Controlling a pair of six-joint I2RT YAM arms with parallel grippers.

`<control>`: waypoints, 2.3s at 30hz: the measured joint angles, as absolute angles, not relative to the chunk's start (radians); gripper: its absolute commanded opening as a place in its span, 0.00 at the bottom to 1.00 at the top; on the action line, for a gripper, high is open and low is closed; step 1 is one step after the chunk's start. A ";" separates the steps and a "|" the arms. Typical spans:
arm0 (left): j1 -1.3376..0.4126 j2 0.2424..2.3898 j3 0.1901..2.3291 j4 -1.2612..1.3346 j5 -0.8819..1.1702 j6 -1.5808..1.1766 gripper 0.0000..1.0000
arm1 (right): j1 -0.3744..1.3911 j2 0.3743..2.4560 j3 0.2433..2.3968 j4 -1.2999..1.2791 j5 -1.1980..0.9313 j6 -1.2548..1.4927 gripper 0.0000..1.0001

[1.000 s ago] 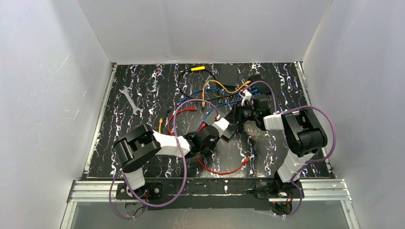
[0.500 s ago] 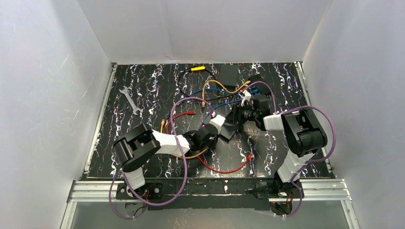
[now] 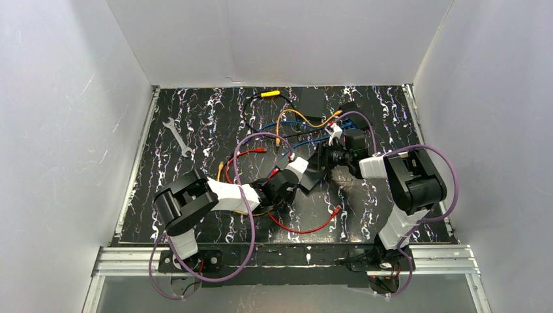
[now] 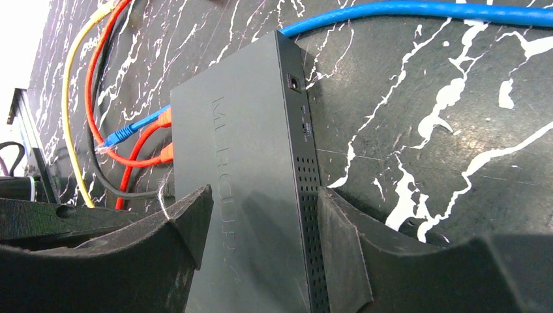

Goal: Insert the plug into the switch port
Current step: Insert the connector into the switch port, then reset both arms

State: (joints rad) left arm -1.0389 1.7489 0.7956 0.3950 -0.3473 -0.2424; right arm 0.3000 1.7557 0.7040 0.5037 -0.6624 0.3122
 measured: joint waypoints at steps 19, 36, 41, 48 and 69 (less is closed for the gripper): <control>-1.021 1.751 0.790 0.420 -0.331 -0.137 0.02 | 0.339 1.769 0.731 0.492 -0.625 0.255 0.71; -1.021 1.751 0.767 0.483 -0.242 -0.170 0.10 | 0.341 1.349 0.696 0.165 -0.354 0.263 0.99; -1.044 1.734 0.755 0.480 -0.233 -0.212 0.31 | 0.341 1.187 0.696 0.071 -0.189 0.278 0.99; -1.045 1.484 0.730 0.389 -0.254 -0.234 0.89 | 0.341 0.973 0.701 -0.080 -0.003 0.282 0.99; -1.011 0.461 1.037 -0.589 -0.775 -0.255 0.98 | 0.341 0.691 0.965 -0.542 0.398 0.167 0.99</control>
State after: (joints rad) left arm -1.0111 0.4610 1.0374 -0.5892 -0.7746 -0.2554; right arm 0.3408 0.6907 0.9649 -0.5419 0.3981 0.1665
